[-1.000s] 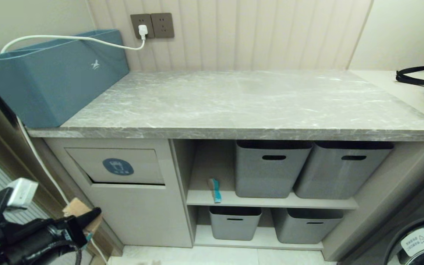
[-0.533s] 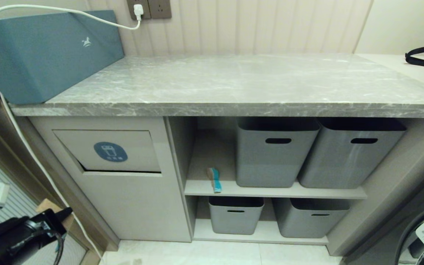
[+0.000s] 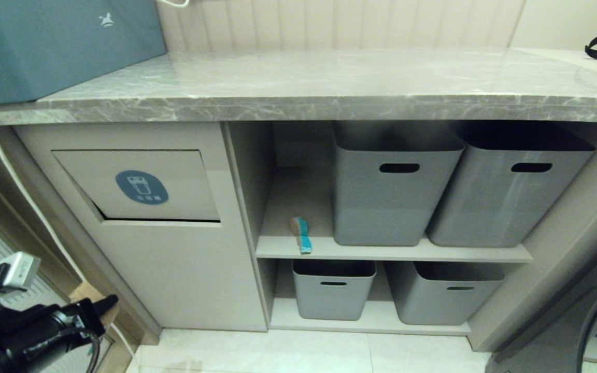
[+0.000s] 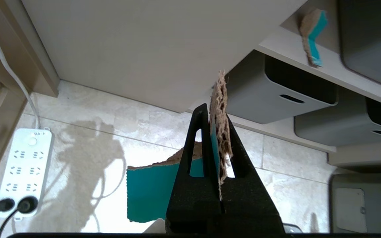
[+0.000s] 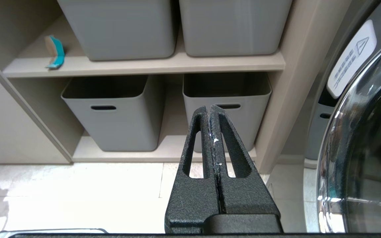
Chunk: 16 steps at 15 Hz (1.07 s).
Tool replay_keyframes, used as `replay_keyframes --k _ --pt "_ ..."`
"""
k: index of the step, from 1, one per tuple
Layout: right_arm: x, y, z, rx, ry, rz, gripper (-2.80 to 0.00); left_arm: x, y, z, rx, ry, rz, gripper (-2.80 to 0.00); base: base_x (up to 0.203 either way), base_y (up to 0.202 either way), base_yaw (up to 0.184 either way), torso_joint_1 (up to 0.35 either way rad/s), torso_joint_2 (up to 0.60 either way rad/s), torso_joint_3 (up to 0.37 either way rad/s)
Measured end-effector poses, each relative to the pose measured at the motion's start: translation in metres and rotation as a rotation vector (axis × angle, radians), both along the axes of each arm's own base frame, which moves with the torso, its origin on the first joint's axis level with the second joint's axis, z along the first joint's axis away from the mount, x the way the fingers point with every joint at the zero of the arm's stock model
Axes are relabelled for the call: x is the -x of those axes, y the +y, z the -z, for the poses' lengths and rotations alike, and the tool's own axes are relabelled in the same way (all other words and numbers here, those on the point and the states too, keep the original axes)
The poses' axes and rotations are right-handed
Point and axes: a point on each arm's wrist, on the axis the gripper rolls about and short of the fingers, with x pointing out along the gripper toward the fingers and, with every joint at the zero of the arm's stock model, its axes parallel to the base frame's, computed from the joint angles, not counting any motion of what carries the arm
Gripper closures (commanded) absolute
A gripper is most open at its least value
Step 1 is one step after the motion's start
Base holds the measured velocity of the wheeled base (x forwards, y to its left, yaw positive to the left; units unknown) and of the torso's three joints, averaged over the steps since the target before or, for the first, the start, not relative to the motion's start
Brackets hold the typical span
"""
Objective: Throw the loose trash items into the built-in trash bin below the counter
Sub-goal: Put the garbage in the trash can
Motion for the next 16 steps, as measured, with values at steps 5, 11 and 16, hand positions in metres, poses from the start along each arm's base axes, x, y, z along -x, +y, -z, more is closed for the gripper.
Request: replay_keyframes --k 5,11,16 --pt "0.0 0.0 0.0 0.0 0.0 0.0 0.0 -0.018 0.004 -0.014 -0.008 -0.059 -0.016 0.0 0.0 0.0 0.0 -0.008 0.04 0.029" --pt "0.0 0.0 0.0 0.0 0.0 0.0 0.0 -0.044 0.004 -0.028 -0.062 -0.172 0.003 0.0 0.0 0.0 0.0 0.0 0.0 0.0" --pt "0.0 0.0 0.0 0.0 0.0 0.0 0.0 -0.091 0.004 -0.015 -0.141 -0.283 0.049 0.0 0.0 0.0 0.0 0.0 0.0 0.0"
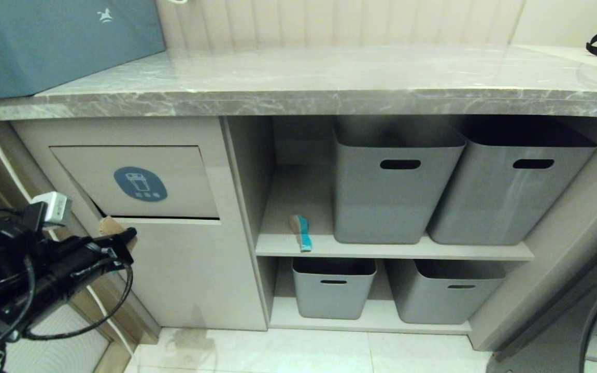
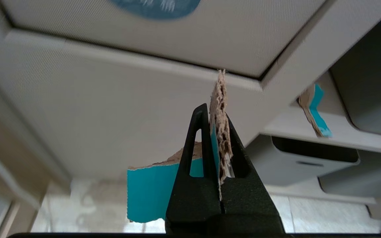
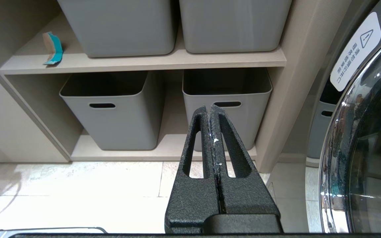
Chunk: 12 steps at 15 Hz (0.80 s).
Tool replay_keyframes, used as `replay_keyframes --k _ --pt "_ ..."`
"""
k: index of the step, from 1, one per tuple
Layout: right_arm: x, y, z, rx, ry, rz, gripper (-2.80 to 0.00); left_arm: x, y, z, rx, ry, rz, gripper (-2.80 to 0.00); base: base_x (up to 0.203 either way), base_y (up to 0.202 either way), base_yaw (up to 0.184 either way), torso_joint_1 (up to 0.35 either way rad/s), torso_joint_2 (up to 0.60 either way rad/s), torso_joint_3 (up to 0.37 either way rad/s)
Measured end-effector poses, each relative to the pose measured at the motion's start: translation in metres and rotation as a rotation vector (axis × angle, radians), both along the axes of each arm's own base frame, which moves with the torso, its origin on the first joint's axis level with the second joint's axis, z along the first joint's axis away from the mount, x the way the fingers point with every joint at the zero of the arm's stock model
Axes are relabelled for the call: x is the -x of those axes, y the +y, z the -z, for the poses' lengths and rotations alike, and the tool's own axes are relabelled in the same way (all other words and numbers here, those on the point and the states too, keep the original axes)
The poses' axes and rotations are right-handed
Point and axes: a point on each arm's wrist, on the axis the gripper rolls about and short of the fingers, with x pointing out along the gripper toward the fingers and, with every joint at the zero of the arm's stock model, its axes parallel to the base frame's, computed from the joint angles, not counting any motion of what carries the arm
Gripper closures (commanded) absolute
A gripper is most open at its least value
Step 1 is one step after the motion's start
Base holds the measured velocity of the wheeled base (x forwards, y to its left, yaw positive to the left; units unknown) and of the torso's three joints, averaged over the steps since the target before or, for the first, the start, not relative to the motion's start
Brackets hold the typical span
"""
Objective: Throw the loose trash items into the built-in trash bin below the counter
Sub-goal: Put the garbage in the trash can
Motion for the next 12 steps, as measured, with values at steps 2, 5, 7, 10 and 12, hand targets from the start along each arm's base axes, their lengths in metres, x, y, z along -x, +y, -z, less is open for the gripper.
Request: replay_keyframes --k 2,5,7,10,12 --pt "0.0 0.0 0.0 0.0 0.0 0.0 0.0 -0.022 0.0 0.003 -0.025 -0.069 0.03 0.0 0.0 0.0 0.0 0.0 0.0 0.0" --pt "0.0 0.0 0.0 0.0 0.0 0.0 0.0 -0.057 0.007 0.001 -0.066 -0.171 0.025 0.0 0.0 0.0 0.0 0.0 0.0 0.0" --pt "0.0 0.0 0.0 0.0 0.0 0.0 0.0 -0.069 0.012 0.008 -0.078 -0.178 0.034 0.0 0.0 0.0 0.0 0.0 0.0 0.0" --pt "0.0 0.0 0.0 0.0 0.0 0.0 0.0 -0.092 0.017 0.017 -0.086 -0.204 0.029 0.0 0.0 0.0 0.0 0.0 0.0 0.0" --pt "0.0 0.0 0.0 0.0 0.0 0.0 0.0 -0.108 0.022 0.021 -0.091 -0.242 0.022 0.0 0.0 0.0 0.0 0.0 0.0 0.0"
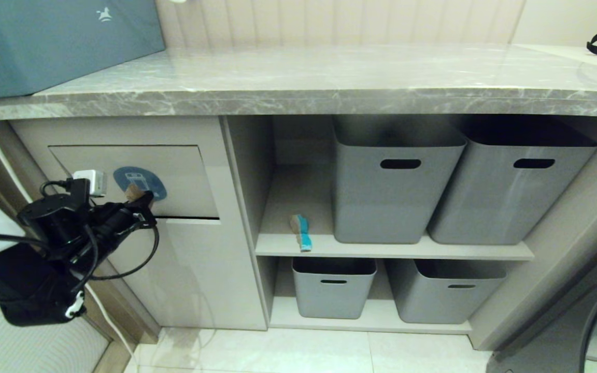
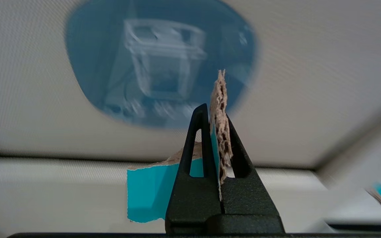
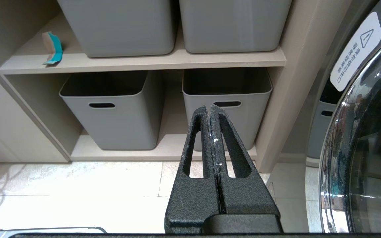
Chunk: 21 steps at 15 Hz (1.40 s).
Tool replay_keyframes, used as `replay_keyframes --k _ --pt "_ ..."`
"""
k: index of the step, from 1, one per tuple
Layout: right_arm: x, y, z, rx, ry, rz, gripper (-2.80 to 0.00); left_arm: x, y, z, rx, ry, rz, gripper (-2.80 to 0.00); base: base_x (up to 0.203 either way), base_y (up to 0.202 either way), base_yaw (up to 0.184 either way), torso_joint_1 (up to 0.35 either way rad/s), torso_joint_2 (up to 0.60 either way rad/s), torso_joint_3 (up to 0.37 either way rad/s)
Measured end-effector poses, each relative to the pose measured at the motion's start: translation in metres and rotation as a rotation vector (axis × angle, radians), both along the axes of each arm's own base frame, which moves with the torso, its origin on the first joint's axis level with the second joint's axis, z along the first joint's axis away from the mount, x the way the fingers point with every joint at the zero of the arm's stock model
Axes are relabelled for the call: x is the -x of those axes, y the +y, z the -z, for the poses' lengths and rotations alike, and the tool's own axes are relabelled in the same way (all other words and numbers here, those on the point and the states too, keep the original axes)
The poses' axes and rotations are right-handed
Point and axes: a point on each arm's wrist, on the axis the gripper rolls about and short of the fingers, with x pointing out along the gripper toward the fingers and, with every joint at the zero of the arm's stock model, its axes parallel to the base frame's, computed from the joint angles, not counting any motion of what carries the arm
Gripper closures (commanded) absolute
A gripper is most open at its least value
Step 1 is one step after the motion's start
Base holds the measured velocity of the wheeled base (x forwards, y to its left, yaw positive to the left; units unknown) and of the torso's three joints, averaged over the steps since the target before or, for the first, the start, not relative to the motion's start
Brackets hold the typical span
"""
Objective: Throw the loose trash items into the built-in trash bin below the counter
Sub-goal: Put the garbage in the trash can
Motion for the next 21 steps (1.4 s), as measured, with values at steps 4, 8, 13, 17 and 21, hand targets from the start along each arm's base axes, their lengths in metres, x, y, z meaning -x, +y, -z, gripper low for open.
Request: replay_keyframes --k 4,8,13,17,21 --pt "0.0 0.0 0.0 0.0 0.0 0.0 0.0 -0.022 0.001 0.012 0.001 -0.02 0.016 0.0 0.0 0.0 0.0 0.0 0.0 0.0" --pt "0.0 0.0 0.0 0.0 0.0 0.0 0.0 -0.041 0.002 0.019 -0.001 -0.062 0.051 0.0 0.0 0.0 0.0 0.0 0.0 0.0" --pt "0.0 0.0 0.0 0.0 0.0 0.0 0.0 -0.055 0.003 0.02 0.037 -0.088 0.068 0.0 0.0 0.0 0.0 0.0 0.0 0.0" --pt "0.0 0.0 0.0 0.0 0.0 0.0 0.0 -0.062 0.004 0.025 0.035 -0.093 0.066 0.0 0.0 0.0 0.0 0.0 0.0 0.0" --pt "0.0 0.0 0.0 0.0 0.0 0.0 0.0 -0.068 0.005 0.025 0.033 -0.111 0.064 0.0 0.0 0.0 0.0 0.0 0.0 0.0"
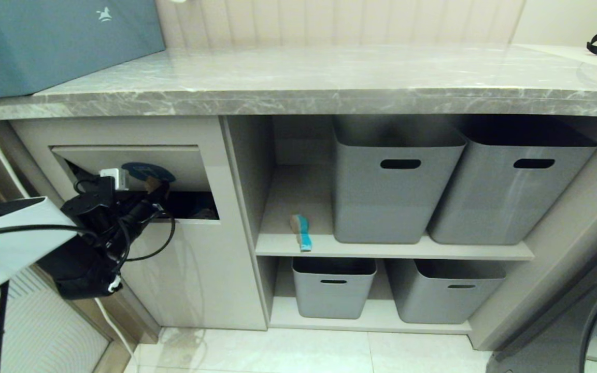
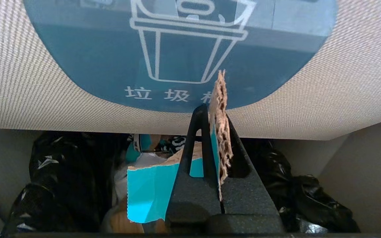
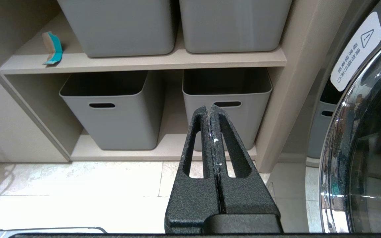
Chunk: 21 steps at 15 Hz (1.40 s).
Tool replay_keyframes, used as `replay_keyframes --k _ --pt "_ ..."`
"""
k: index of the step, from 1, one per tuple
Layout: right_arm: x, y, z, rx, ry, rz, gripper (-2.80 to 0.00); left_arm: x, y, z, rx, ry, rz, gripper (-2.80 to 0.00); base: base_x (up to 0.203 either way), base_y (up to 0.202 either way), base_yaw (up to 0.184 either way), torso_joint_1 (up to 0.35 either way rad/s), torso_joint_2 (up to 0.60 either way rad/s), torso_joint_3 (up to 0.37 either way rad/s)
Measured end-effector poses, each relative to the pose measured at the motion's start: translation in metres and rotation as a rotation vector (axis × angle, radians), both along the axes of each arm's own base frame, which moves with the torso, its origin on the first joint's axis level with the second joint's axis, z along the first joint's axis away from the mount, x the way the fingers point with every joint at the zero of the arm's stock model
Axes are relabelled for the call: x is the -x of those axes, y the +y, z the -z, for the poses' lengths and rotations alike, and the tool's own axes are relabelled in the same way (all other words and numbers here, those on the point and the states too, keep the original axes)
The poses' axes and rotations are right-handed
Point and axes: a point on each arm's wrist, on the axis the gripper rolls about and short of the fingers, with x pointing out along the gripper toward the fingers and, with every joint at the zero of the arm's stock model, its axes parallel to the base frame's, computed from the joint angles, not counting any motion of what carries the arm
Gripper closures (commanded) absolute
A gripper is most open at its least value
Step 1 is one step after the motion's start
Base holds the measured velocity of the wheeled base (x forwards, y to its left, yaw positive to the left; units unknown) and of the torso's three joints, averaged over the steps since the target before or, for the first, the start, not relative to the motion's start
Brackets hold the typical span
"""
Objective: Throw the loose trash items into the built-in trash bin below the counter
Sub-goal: Put the garbage in the trash can
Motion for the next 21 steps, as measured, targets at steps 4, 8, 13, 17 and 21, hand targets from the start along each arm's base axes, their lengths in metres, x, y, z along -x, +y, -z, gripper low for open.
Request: replay_keyframes --k 4,8,13,17,21 --pt "0.0 0.0 0.0 0.0 0.0 0.0 0.0 -0.006 0.0 -0.001 -0.003 -0.023 -0.003 -2.8 0.0 0.0 0.0 0.0 0.0 0.0" --pt "0.0 0.0 0.0 0.0 0.0 0.0 0.0 -0.008 0.0 -0.003 0.002 -0.035 -0.028 -2.8 0.0 0.0 0.0 0.0 0.0 0.0" --pt "0.0 0.0 0.0 0.0 0.0 0.0 0.0 0.007 -0.001 -0.001 0.012 0.018 -0.054 -2.8 0.0 0.0 0.0 0.0 0.0 0.0" --pt "0.0 0.0 0.0 0.0 0.0 0.0 0.0 0.032 -0.003 -0.008 0.015 0.062 -0.057 -2.8 0.0 0.0 0.0 0.0 0.0 0.0" --pt "0.0 0.0 0.0 0.0 0.0 0.0 0.0 0.074 -0.006 -0.02 0.02 0.117 -0.055 -2.8 0.0 0.0 0.0 0.0 0.0 0.0"
